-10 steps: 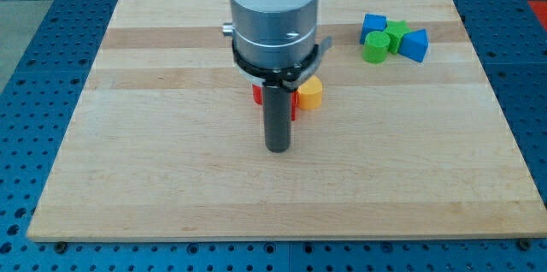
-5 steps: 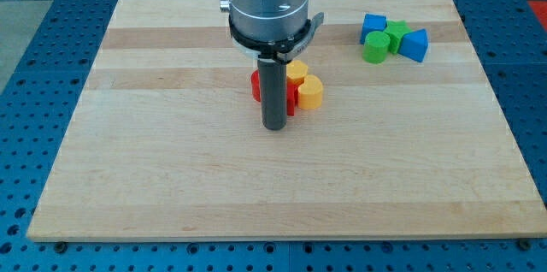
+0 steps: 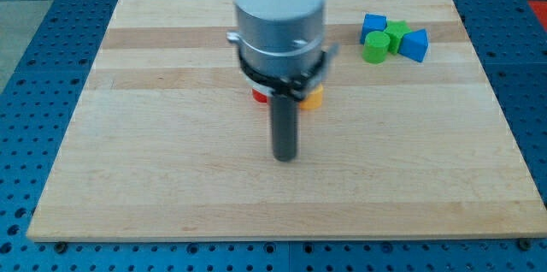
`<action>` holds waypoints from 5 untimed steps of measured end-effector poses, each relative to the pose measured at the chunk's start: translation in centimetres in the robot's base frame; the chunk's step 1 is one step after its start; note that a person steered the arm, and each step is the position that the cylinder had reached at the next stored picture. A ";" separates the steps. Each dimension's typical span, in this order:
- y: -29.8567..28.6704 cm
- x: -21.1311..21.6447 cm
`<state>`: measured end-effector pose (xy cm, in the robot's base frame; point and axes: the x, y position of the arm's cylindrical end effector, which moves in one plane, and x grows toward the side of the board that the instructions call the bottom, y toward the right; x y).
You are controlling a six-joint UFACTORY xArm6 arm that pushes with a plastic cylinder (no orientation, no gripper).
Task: Move red star closer to the group of blocks
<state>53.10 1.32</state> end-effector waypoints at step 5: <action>17.2 -8.2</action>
